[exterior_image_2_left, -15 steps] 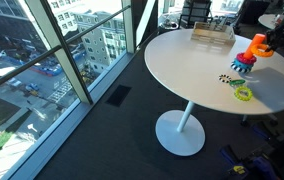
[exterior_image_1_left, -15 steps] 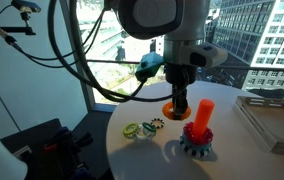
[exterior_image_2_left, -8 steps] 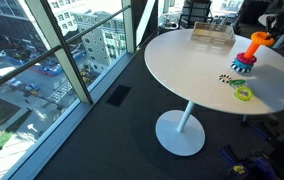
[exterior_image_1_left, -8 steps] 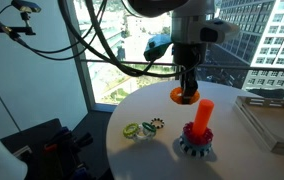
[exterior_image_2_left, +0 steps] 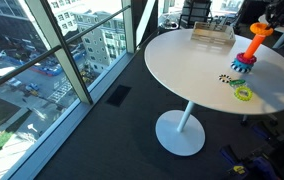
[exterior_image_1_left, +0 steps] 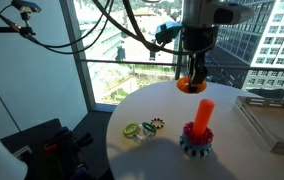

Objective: Put the orange ring on the ring holder

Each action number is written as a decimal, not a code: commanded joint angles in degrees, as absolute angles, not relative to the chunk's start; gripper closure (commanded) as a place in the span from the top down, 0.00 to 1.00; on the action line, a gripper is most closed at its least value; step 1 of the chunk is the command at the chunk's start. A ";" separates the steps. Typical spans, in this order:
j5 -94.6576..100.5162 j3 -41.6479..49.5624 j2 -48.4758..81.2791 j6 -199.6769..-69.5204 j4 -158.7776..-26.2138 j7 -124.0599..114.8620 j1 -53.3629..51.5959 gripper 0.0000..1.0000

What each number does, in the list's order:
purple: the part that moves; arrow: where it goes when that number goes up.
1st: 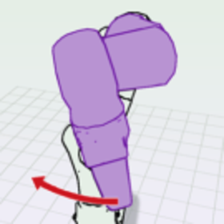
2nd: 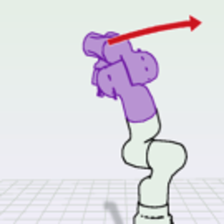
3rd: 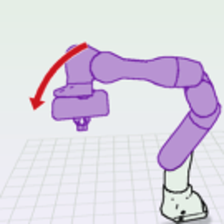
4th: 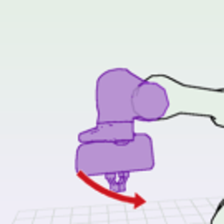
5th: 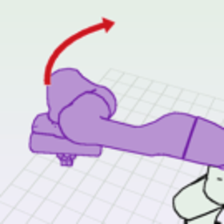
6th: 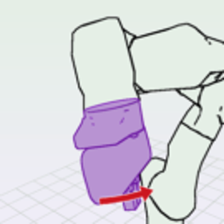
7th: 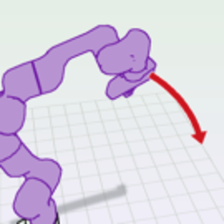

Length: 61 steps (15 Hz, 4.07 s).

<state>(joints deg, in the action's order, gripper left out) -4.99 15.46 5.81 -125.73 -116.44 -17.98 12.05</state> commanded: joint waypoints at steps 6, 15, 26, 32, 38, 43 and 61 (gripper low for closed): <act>-6.26 15.75 13.08 -117.95 -105.44 -19.08 14.44 0.05; -6.02 16.49 16.49 -116.46 -103.00 -19.40 15.93 0.05; -7.52 16.49 17.82 -117.40 -102.81 -18.32 16.79 0.05; -7.91 16.50 18.20 -117.16 -102.76 -18.26 16.78 0.44; -7.85 16.51 18.30 -117.23 -102.94 -18.15 16.79 0.90; -8.12 16.50 17.96 -117.29 -103.21 -17.84 16.95 1.00; -3.26 15.79 12.13 -107.38 -106.70 -7.11 15.59 1.00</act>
